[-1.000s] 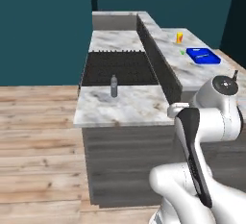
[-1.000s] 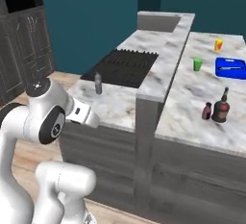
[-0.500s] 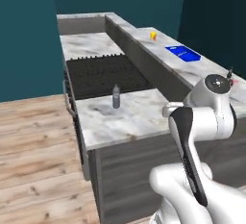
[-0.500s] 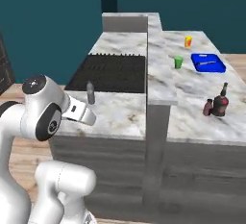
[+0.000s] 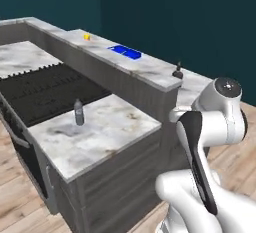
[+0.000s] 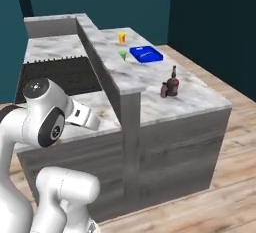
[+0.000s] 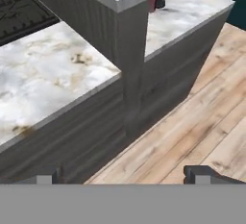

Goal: Place the drinks on the dining counter in a tight cluster.

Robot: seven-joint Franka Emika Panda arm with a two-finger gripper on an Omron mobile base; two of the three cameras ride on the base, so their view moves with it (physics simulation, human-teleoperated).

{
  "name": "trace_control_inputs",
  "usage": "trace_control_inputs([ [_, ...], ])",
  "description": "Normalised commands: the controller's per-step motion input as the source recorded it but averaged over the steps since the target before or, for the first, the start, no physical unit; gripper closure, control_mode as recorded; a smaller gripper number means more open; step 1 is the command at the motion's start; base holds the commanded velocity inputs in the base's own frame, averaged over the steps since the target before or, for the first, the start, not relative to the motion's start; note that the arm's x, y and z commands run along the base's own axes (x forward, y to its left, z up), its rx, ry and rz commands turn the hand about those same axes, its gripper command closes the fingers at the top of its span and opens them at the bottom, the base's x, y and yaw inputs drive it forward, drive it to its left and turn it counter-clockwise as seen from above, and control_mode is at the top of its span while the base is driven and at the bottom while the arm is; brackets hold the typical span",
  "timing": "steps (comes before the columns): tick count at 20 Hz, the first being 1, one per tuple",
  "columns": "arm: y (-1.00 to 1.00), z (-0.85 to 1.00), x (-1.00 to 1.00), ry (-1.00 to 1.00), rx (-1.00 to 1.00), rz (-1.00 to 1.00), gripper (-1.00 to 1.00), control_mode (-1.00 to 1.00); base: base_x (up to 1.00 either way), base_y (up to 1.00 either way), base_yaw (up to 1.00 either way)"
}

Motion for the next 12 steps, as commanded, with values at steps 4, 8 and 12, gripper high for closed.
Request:
trace_control_inputs([
  [4, 0.0, 0.0, 0.0, 0.0, 0.0, 0.0, -1.0, 1.0, 0.0, 1.0, -0.26],
  [8, 0.0, 0.0, 0.0, 0.0, 0.0, 0.0, -1.0, 1.0, 0.0, 1.0, -0.08],
  [12, 0.0, 0.0, 0.0, 0.0, 0.0, 0.0, -1.0, 1.0, 0.05, 1.0, -0.11],
])
